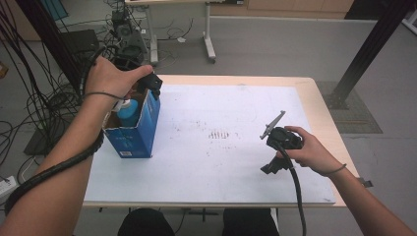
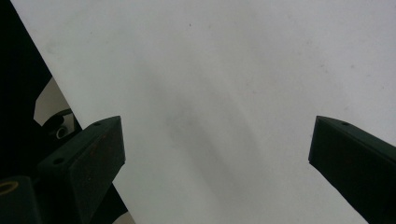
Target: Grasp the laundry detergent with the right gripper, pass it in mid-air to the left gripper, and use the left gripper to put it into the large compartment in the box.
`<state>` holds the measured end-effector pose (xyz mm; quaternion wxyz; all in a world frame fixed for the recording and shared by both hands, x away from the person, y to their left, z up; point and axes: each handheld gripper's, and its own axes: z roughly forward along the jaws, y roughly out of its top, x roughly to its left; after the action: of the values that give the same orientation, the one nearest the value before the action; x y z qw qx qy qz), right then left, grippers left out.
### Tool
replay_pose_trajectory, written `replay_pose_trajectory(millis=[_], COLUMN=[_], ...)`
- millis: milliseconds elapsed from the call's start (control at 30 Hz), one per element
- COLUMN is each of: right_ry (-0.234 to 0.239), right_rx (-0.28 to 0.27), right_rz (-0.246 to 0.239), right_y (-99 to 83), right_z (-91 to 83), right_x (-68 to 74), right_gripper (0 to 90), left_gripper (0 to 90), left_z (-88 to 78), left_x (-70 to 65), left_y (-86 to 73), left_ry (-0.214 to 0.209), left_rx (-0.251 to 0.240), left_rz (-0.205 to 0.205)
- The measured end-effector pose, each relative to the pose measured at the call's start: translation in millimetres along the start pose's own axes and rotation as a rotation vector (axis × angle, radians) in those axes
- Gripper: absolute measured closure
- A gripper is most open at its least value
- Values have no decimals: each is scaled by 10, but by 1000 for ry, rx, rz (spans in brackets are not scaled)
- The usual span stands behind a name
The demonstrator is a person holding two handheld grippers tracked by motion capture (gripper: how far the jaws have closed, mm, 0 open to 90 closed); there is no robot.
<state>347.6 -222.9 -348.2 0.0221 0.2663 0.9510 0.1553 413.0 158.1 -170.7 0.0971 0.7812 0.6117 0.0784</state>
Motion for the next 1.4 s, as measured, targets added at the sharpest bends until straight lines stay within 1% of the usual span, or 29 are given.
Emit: replay_pose_trajectory(millis=[33,67,133,200,267,367,467,500,567,633,733,767,833,933,967,1033,1067,1167,1267,1400], right_ry=[1,0,-2,-5,-7,-12,-12,-13,-12,-14,-14,-14,-13,-13,-12,-11,-11,-12,-9,-10], right_rx=[-1,1,5,4,4,2,-1,-1,3,4,3,4,0,0,0,1,2,4,6,2], right_rz=[3,7,13,10,17,20,16,17,17,18,12,14,15,20,22,22,20,24,24,23], right_y=[-7,-14,-28,-38,-44,-51,-58,-60,-67,-72,-85,-88,-104,-122,-129,-140,-142,-145,-145,-142], right_z=[2,-1,-2,-4,-14,-30,-42,-45,-40,-36,-39,-42,-43,-34,-30,-21,-18,-13,-17,-20], right_x=[-2,1,9,12,17,24,38,44,50,59,75,78,76,74,73,70,68,65,73,69], right_gripper=[37,36,37,36,36,35,36,35,37,36,37,36,36,37,37,36,37,37,37,37], left_gripper=[47,47,47,47,47,47,48,50,49,48,48,48,48,52,52,58,58,62,62,63], left_z=[4,12,32,59,85,125,175,199,238,301,392,442,518,658,711,785,838,955,1083,1227], left_x=[-34,-77,-144,-222,-296,-397,-494,-547,-624,-712,-794,-822,-851,-896,-908,-915,-918,-927,-939,-952], left_y=[-4,-9,-17,-16,-14,8,32,38,49,60,74,78,85,78,76,72,70,64,69,71], left_ry=[-9,-25,-44,-42,-48,-50,-63,-67,-66,-64,-73,-71,-71,-89,-88,-95,-97,-105,-109,-133], left_rx=[-3,0,5,13,17,19,14,9,1,0,-1,-10,-20,-10,-1,-4,0,-9,-13,-9], left_rz=[5,19,41,55,73,87,94,105,114,127,141,147,146,149,146,151,146,140,139,128])
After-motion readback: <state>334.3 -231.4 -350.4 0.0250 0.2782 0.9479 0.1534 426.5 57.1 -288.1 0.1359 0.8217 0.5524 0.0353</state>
